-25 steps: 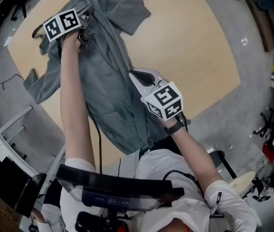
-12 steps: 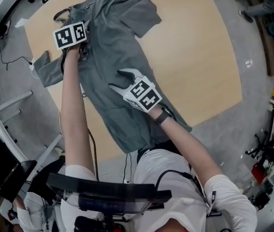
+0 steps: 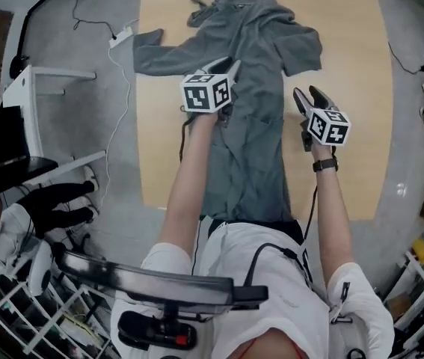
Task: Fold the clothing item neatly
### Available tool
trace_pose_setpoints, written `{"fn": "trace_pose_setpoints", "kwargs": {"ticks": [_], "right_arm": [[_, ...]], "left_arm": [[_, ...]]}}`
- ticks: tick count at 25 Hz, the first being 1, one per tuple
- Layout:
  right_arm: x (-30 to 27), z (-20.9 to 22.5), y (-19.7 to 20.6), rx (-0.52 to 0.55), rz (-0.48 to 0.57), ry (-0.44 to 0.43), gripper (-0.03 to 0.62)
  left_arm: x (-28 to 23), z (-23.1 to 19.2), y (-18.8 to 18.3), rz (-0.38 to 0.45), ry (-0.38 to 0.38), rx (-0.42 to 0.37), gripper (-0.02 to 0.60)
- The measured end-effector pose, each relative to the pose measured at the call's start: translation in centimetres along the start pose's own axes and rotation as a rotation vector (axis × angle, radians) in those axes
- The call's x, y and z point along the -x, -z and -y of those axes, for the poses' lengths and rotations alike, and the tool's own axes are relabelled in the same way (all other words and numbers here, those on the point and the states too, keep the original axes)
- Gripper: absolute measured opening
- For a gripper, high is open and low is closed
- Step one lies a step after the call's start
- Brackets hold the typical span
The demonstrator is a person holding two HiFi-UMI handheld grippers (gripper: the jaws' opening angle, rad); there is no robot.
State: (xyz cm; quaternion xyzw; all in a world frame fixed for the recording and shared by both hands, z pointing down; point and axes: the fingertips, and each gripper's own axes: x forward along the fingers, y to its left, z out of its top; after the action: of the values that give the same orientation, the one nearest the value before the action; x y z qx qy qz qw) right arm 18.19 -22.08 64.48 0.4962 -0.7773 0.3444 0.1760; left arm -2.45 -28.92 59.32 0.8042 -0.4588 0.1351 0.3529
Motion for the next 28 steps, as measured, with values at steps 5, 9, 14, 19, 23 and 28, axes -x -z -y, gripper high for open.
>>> {"fn": "trace_pose_setpoints", "kwargs": {"ticks": [5,9,14,19,23,28], "right_arm": [[-2.2,-1.9,-0.9,-0.017,-0.006,-0.089,0.23],[-3.2,-3.2,-1.5,0.005,-0.015,-0.129,0.236],[-3.4,-1.8,-1.7,-0.004,-0.019,-0.112,0.238],[-4.0,0.8,-2.5,-0.001,-0.026,-0.055,0.244],[-7.3,0.9,-2.3,0.009,-0.05,-0.03,0.322],[-11.4,2.7,-2.0,0.032,-0.08,0.048,0.356]], "left_arm": [[4.3,0.0,1.9,0.04,-0.066,0.09,0.088],[4.9,0.2,2.7,0.017,-0.117,0.056,0.06],[3.6,1.3,4.3,-0.038,-0.125,0.006,0.008],[1.1,4.4,7.6,-0.116,-0.057,-0.05,0.0],[1.1,4.8,9.2,-0.137,-0.029,-0.029,0.0],[0.8,6.5,10.8,-0.165,-0.031,-0.01,0.0]]}}
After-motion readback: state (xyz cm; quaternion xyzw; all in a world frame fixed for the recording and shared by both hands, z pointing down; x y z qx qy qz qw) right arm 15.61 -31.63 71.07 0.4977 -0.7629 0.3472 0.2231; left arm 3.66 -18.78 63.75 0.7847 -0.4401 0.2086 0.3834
